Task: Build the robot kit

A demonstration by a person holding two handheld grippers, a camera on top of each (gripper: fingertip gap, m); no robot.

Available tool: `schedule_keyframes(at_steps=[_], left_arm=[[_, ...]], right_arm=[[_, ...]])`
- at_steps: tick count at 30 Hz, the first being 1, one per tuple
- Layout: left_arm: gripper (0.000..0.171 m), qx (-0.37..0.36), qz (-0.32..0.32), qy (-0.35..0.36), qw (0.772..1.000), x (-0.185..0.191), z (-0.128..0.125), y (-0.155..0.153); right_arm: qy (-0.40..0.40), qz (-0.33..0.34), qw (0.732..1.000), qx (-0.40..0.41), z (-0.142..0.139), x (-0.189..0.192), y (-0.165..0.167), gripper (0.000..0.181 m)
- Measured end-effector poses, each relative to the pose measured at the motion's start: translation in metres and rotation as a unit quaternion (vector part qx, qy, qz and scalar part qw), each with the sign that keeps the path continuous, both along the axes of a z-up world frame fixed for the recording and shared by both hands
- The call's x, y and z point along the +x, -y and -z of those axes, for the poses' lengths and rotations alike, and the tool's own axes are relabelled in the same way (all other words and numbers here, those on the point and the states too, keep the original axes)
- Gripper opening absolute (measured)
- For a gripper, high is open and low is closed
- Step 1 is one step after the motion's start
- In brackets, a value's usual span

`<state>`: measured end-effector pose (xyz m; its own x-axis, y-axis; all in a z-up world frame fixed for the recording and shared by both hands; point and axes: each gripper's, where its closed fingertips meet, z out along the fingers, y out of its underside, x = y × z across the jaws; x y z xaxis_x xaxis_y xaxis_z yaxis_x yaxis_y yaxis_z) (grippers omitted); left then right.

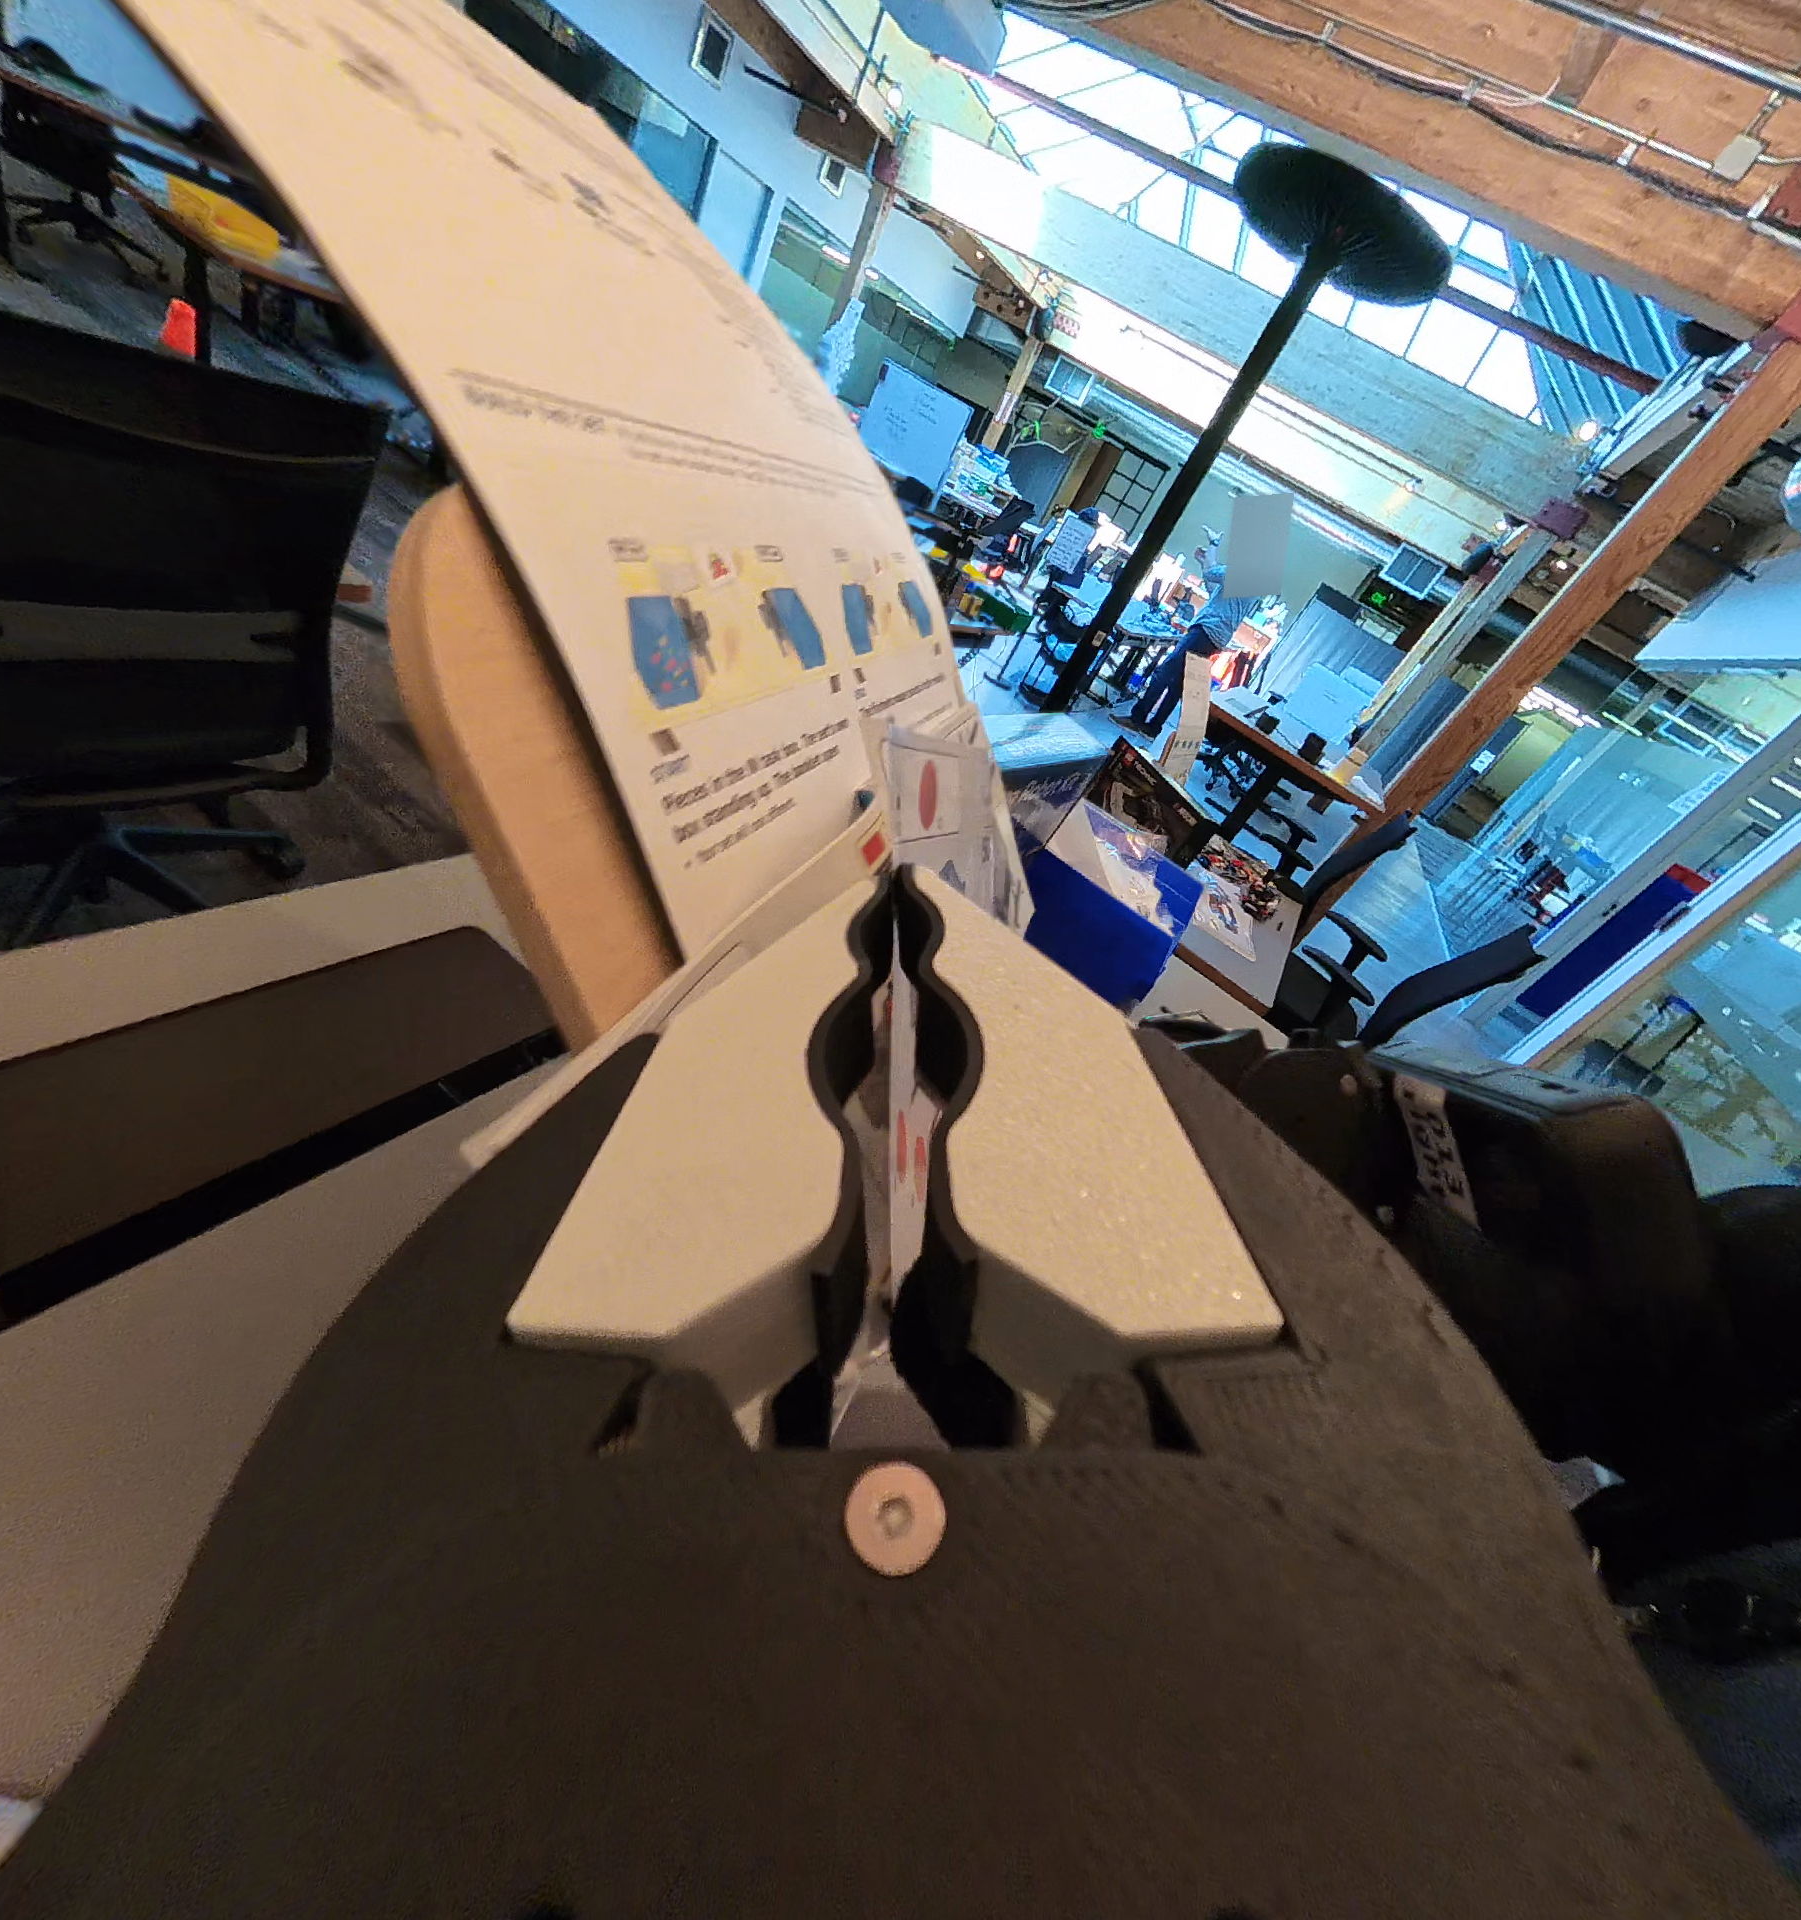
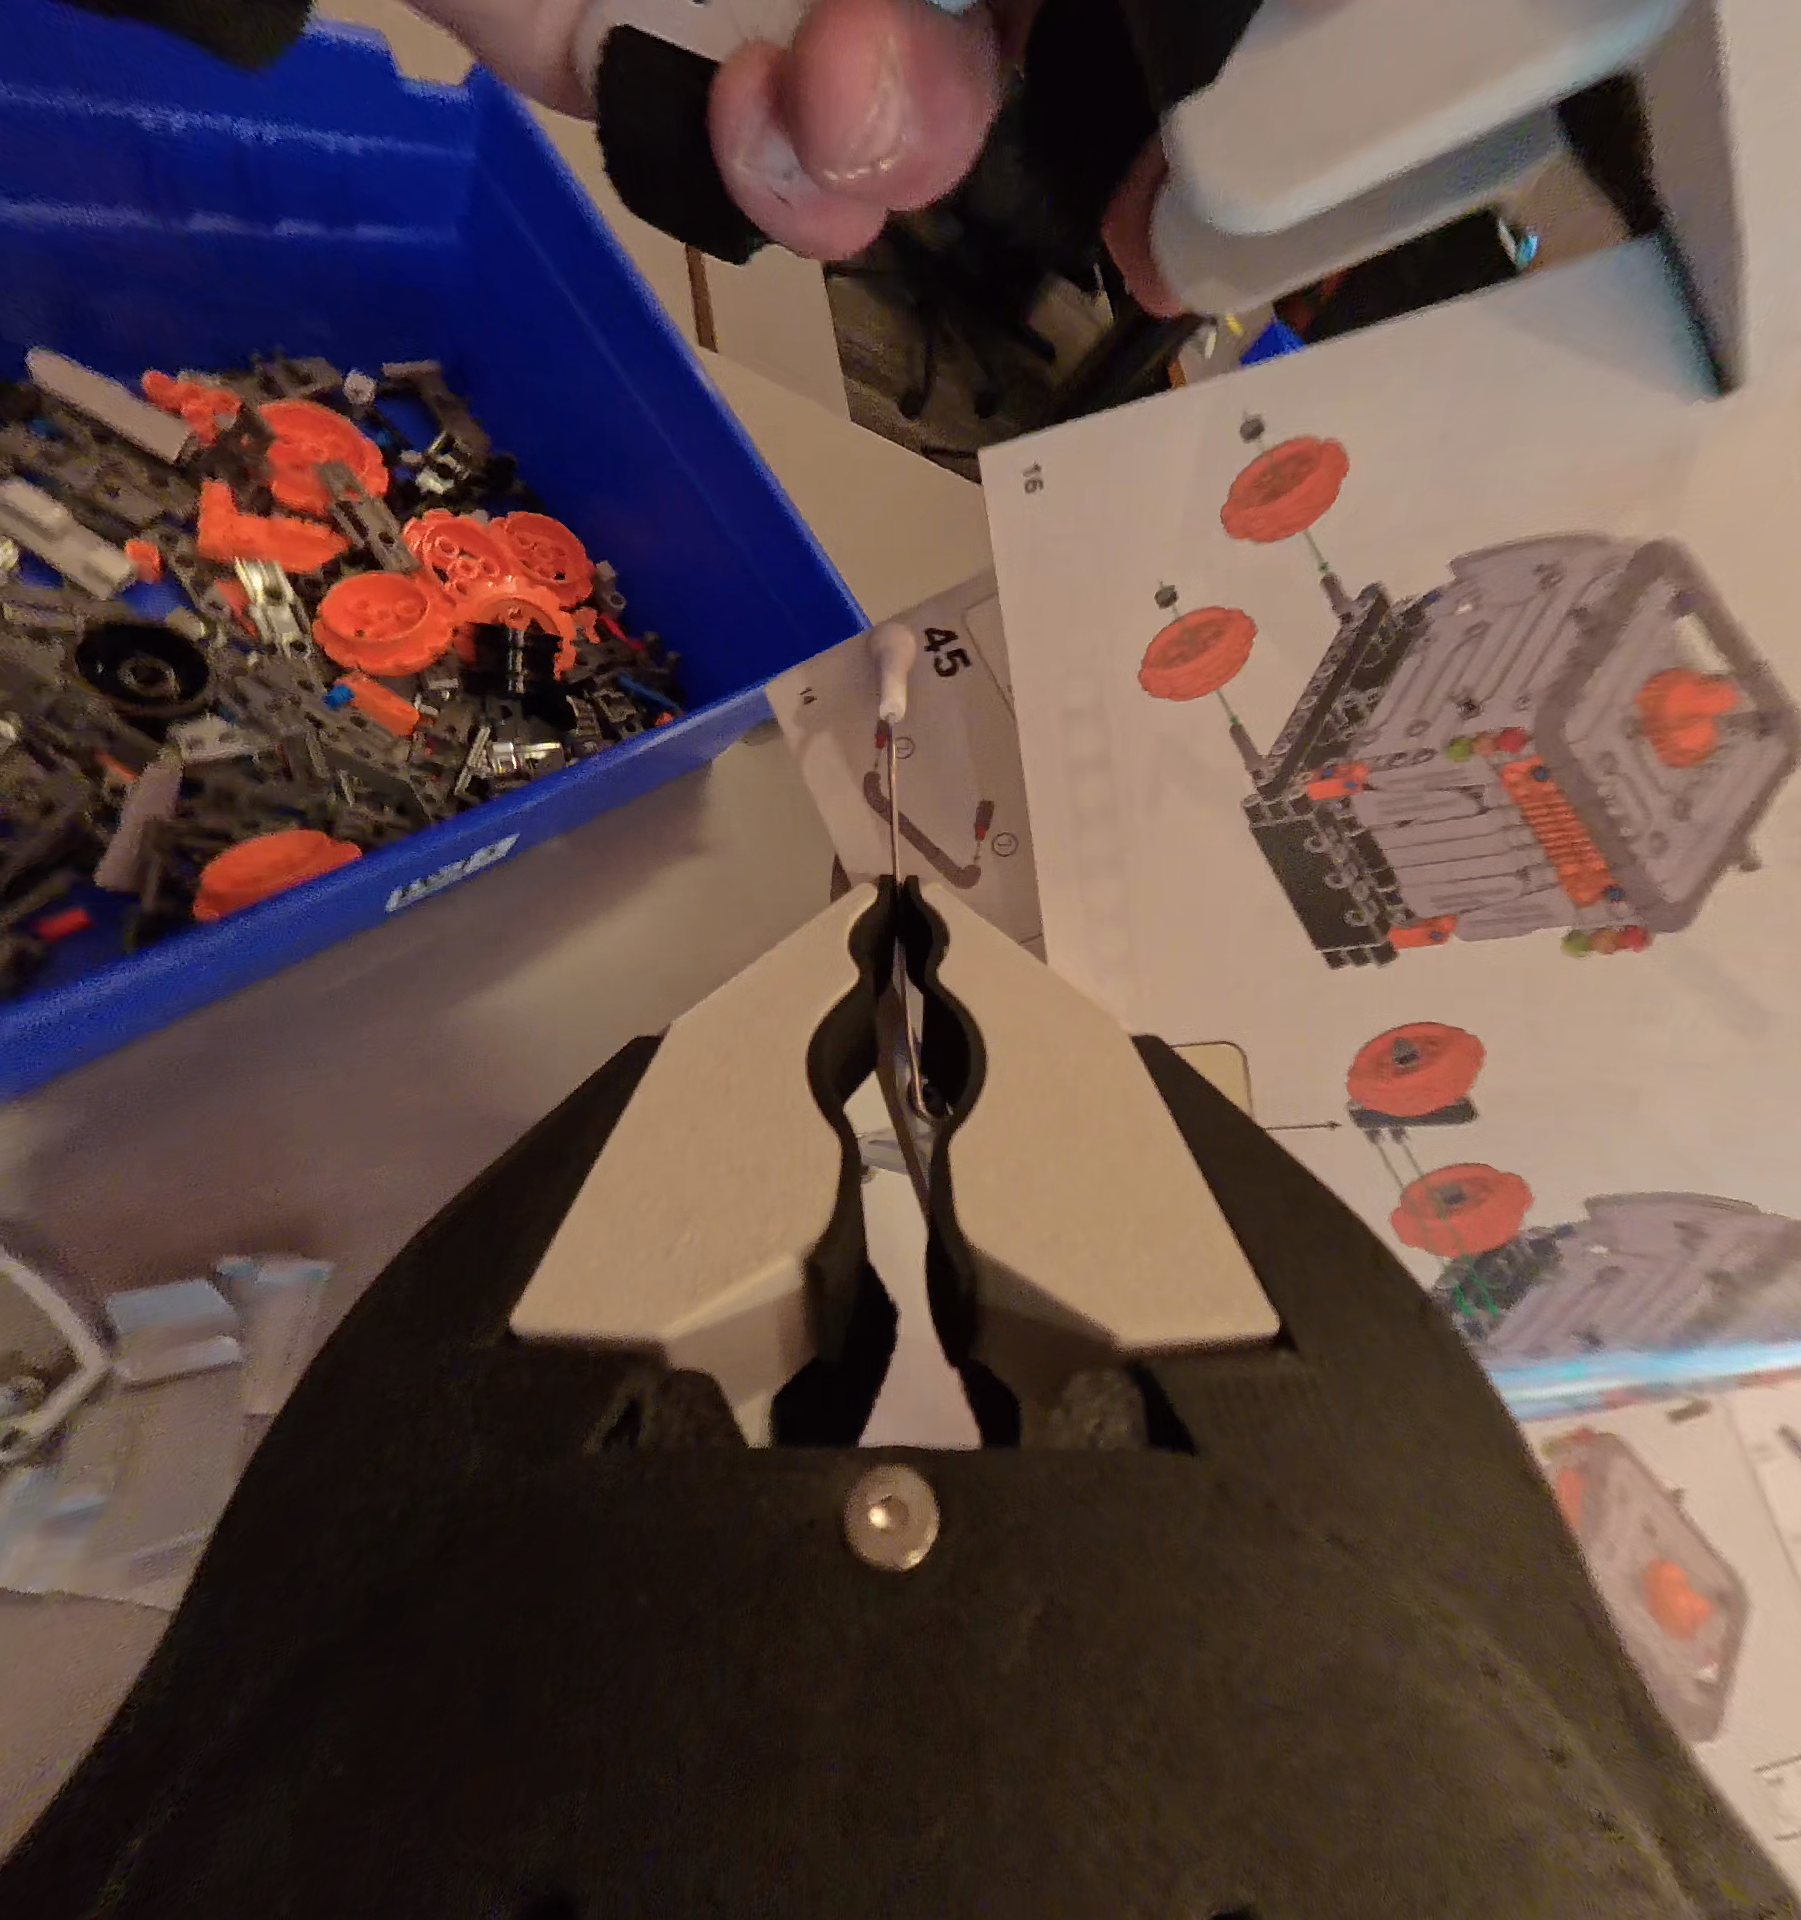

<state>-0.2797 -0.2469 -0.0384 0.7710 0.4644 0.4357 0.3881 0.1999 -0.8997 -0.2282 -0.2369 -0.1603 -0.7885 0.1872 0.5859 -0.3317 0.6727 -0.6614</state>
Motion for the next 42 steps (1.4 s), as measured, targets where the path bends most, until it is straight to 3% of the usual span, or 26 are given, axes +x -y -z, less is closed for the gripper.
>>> schedule_keyframes(at_steps=[2, 7, 11, 22, 29, 42], left_arm=[[0.000, 0.015, -0.005, 0.015, 1.000, 0.000, 0.011, 0.009], [0.000, 0.053, -0.030, 0.058, 0.996, -0.005, 0.049, 0.032], [0.000, 0.064, -0.031, 0.060, 0.996, -0.006, 0.058, 0.038], [0.000, 0.096, -0.013, 0.052, 0.994, -0.010, 0.057, 0.036], [0.000, 0.091, -0.017, 0.048, 0.995, -0.008, 0.062, 0.039], [0.000, 0.085, -0.038, 0.047, 0.995, -0.011, 0.066, 0.040]], right_arm=[[-0.029, -0.022, 0.999, 0.011, -0.001, 0.003, -0.001, 0.000], [-0.003, -0.036, 0.999, -0.021, -0.004, 0.005, -0.002, 0.000], [0.000, -0.044, 0.999, -0.023, -0.003, 0.008, -0.004, 0.000], [-0.002, -0.103, 0.995, -0.016, -0.002, 0.014, -0.007, 0.000], [0.040, -0.077, 0.994, -0.069, -0.007, 0.012, -0.008, 0.000], [0.035, -0.113, 0.992, -0.052, -0.006, 0.017, -0.011, 0.000]])
